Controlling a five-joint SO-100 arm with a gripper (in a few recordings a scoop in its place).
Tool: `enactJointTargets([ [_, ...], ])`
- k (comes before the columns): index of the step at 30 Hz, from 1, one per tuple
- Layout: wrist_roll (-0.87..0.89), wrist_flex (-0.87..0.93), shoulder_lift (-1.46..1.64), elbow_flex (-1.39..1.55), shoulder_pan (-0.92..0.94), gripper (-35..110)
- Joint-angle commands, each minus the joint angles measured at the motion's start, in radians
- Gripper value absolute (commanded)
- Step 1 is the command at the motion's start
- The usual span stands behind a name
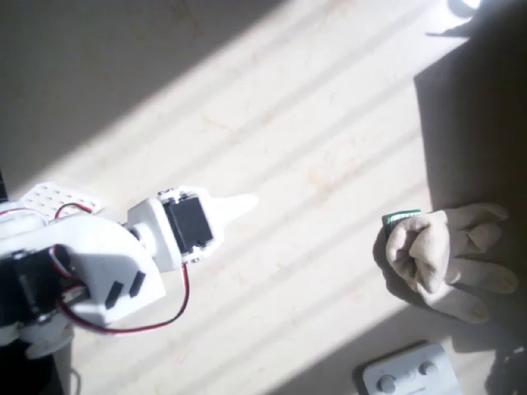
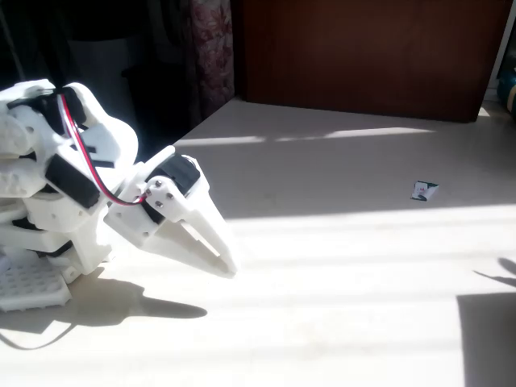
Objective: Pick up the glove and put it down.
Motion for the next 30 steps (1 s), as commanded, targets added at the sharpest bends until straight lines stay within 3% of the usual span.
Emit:
enactJointTargets([
  [1, 0.005, -0.009, 0.005, -0.003, 0.002, 0],
  [11, 0.0, 0.1, 0.005, -0.017, 0.002, 0],
  [30, -0.005, 0.1, 0.006, -0.017, 0.008, 0],
])
